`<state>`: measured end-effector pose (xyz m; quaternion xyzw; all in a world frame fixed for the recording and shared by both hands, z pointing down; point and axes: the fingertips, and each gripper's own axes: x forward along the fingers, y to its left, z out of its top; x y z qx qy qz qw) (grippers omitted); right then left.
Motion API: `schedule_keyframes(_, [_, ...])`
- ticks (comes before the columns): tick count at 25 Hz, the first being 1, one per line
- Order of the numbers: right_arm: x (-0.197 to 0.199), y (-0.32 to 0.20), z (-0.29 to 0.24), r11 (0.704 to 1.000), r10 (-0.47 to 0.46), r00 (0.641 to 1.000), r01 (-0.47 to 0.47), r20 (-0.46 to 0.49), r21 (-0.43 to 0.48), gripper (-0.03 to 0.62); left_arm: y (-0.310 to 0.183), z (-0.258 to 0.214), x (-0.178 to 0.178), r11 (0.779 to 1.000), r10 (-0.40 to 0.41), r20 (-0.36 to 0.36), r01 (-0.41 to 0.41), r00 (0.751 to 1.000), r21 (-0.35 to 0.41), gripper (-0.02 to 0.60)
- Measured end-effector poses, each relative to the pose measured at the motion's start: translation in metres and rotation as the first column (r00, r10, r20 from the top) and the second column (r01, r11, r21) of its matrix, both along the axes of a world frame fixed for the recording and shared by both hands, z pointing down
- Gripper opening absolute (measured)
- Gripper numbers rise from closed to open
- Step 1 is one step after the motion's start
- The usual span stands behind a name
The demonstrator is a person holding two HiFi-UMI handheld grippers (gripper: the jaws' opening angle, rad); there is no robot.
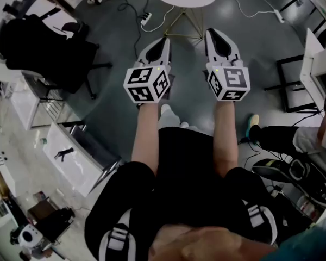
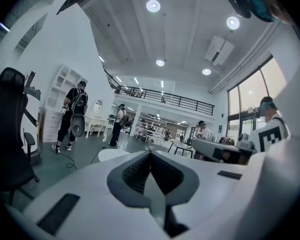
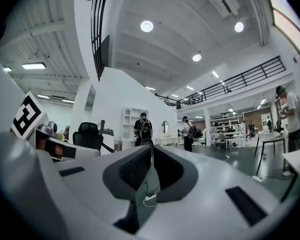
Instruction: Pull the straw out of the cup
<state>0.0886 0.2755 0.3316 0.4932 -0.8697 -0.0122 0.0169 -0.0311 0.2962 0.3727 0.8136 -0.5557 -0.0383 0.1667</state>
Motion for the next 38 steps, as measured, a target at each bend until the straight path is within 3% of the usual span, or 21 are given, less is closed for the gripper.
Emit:
schedule_keyframes(6, [0.011,-0.035,-0.022,0.994,0.102,0.995,-0.102,0.012,0.03,0.018,-0.035,-0.012,-0.018,1.0,0.009,-0.031,-0.008,0.999,0.024,0.011])
schedule_keyframes(9, [-0.006,-0.047,-0.037,0.996,0.086,0.996,-0.086,0.002,0.04,0.018,-0.06,-0.028,-0.044,1.0,-0.006,-0.063,0.008,0.998,0.028,0.011])
schedule_keyframes(16, [-0.041,-0.078,-0.037,0.995,0.093,0.996,-0.093,0.009,0.042,0.018,-0.087,-0.036,-0.072,0.998,0.042,-0.052,-0.039,0.998,0.058,0.011])
schedule_keyframes(20, [-0.069,-0.093,-0.028,0.998,0.061,0.998,-0.061,0.0,0.017,0.018,-0.093,-0.027,-0.099,0.999,0.036,-0.016,-0.036,0.999,0.035,0.011])
schedule_keyframes(23, [-0.094,-0.099,-0.029,0.999,0.025,0.999,-0.024,-0.033,0.027,0.018,-0.098,-0.025,-0.12,0.999,0.015,-0.049,-0.014,0.999,0.031,0.011])
schedule_keyframes(26, [-0.097,-0.105,-0.031,1.0,0.003,0.999,-0.002,-0.034,0.03,0.018,-0.101,-0.024,-0.126,0.999,-0.014,-0.069,0.016,0.997,0.028,0.011])
schedule_keyframes(30, [-0.098,-0.123,-0.024,0.999,0.016,1.0,-0.016,0.003,0.031,0.018,-0.097,-0.013,-0.131,1.0,-0.025,-0.024,0.025,0.999,0.004,0.011])
schedule_keyframes(35, [-0.16,-0.131,-0.014,0.991,-0.132,0.991,0.132,0.008,0.021,0.018,-0.098,-0.009,-0.163,0.994,-0.106,-0.006,0.106,0.994,-0.007,0.011])
schedule_keyframes(38, [-0.176,-0.133,-0.006,0.984,-0.178,0.984,0.178,0.01,0.012,0.018,-0.1,-0.007,-0.17,0.992,-0.127,0.009,0.127,0.992,-0.017,0.011])
